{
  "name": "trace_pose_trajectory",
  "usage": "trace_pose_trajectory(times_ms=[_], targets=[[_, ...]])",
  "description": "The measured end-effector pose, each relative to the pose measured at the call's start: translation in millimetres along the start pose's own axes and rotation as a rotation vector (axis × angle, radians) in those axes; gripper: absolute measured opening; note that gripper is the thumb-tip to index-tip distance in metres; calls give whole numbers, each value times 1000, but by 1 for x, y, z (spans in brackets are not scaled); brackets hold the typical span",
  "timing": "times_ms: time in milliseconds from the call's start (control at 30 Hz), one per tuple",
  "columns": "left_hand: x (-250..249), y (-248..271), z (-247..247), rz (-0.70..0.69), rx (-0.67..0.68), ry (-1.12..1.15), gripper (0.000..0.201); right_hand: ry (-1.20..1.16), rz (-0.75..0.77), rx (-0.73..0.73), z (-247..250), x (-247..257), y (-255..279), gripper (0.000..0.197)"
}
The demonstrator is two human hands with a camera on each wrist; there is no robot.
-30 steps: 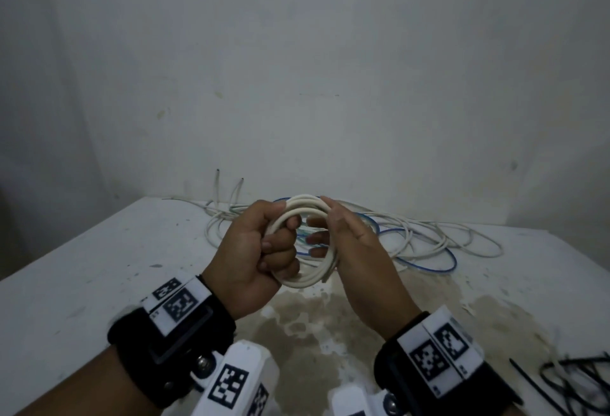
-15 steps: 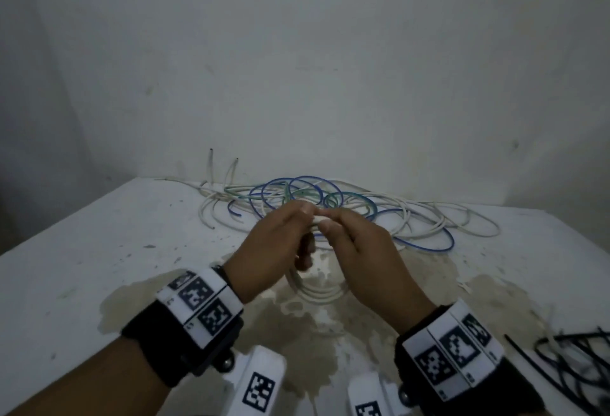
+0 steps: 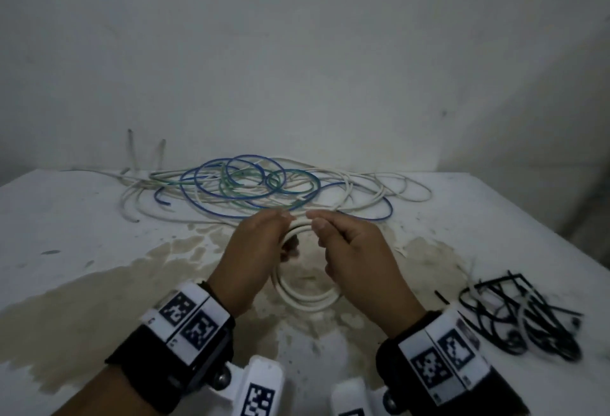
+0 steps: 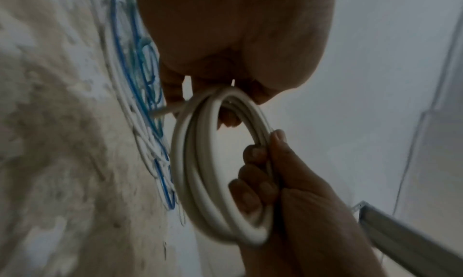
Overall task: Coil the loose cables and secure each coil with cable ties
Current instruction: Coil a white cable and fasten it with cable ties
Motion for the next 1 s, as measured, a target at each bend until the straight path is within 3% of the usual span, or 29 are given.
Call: trace_pose_trajectory(times_ms=[133, 233, 367, 467, 600, 733, 1000], targets=[[3, -10, -41, 21, 168, 86, 28, 154, 50, 4, 20, 4, 13, 24], [11, -14, -66, 15, 150, 128, 28, 235, 89, -93, 43, 0, 21, 25], [31, -17, -97, 110, 199, 335, 24, 403, 96, -195, 68, -12, 32, 26], [45, -19, -112, 187, 279, 348, 23, 492, 83, -157, 76, -20, 36, 25], [52, -18, -122, 213, 312, 316, 29, 474, -88, -90, 82, -39, 40, 9], [59, -16, -123, 206, 218, 315, 28, 381, -187, -39, 81, -48, 40, 17], [74, -11, -118, 213, 188, 337, 24, 257, -366, 82, 75, -66, 45, 20]])
Point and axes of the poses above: each hand's wrist, its own y-axis away from the middle knuckle, its own z-axis out of the back of the hand, x = y × z, the point moved 9 cm from there along -y, towards the middle knuckle, and after that the axes turned 11 degrees about x, right-handed, at the moved point
